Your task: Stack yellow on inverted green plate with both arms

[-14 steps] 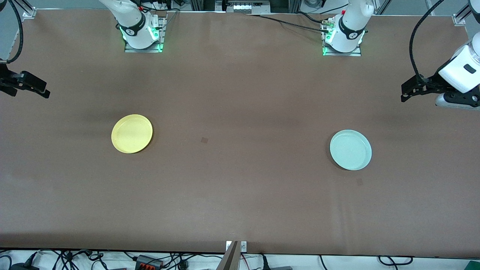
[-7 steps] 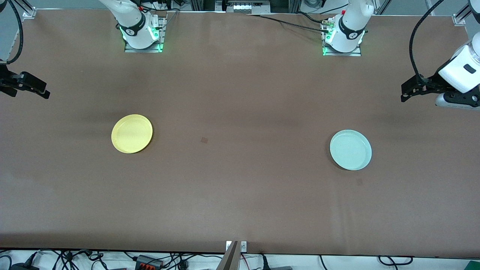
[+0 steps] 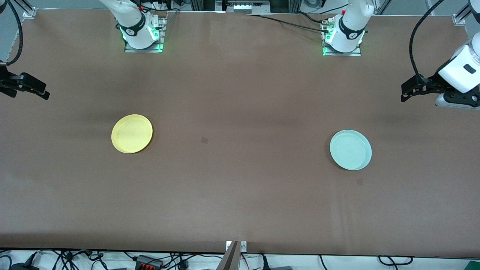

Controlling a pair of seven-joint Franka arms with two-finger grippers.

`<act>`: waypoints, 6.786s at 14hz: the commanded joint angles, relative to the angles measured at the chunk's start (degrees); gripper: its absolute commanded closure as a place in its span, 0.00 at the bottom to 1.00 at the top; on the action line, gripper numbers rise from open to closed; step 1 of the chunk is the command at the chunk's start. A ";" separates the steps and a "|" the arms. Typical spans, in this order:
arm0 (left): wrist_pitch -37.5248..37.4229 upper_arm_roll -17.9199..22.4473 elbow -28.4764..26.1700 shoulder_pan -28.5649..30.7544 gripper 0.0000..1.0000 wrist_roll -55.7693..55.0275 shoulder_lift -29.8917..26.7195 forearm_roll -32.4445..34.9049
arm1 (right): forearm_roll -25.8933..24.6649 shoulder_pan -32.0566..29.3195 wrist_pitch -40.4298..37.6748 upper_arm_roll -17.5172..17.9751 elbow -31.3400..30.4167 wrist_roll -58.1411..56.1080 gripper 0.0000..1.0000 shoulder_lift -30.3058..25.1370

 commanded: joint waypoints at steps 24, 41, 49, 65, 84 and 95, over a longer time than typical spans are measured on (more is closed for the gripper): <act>10.35 -0.21 4.48 11.17 0.00 9.44 35.47 -13.01 | -0.33 -0.64 0.49 0.40 0.19 0.17 0.00 1.41; 19.68 -0.30 3.60 12.32 0.83 20.35 43.73 -19.00 | -0.42 -0.72 0.58 0.40 0.19 0.17 0.00 1.41; 18.98 -0.30 4.83 10.48 0.99 19.75 38.74 -18.03 | -0.77 -0.81 0.32 0.40 0.19 0.17 0.00 1.58; -1.49 -0.12 10.19 -25.63 0.99 -41.32 32.13 25.46 | 0.02 3.23 0.49 0.93 0.72 0.17 0.00 10.88; -8.27 -0.29 16.08 -41.74 0.97 -66.57 43.83 34.53 | 1.08 1.04 14.38 1.01 -4.37 0.00 0.30 37.62; 16.06 -3.55 16.52 -43.14 0.00 -66.91 41.11 21.55 | 1.08 0.68 14.47 1.01 -4.73 -0.44 1.00 38.14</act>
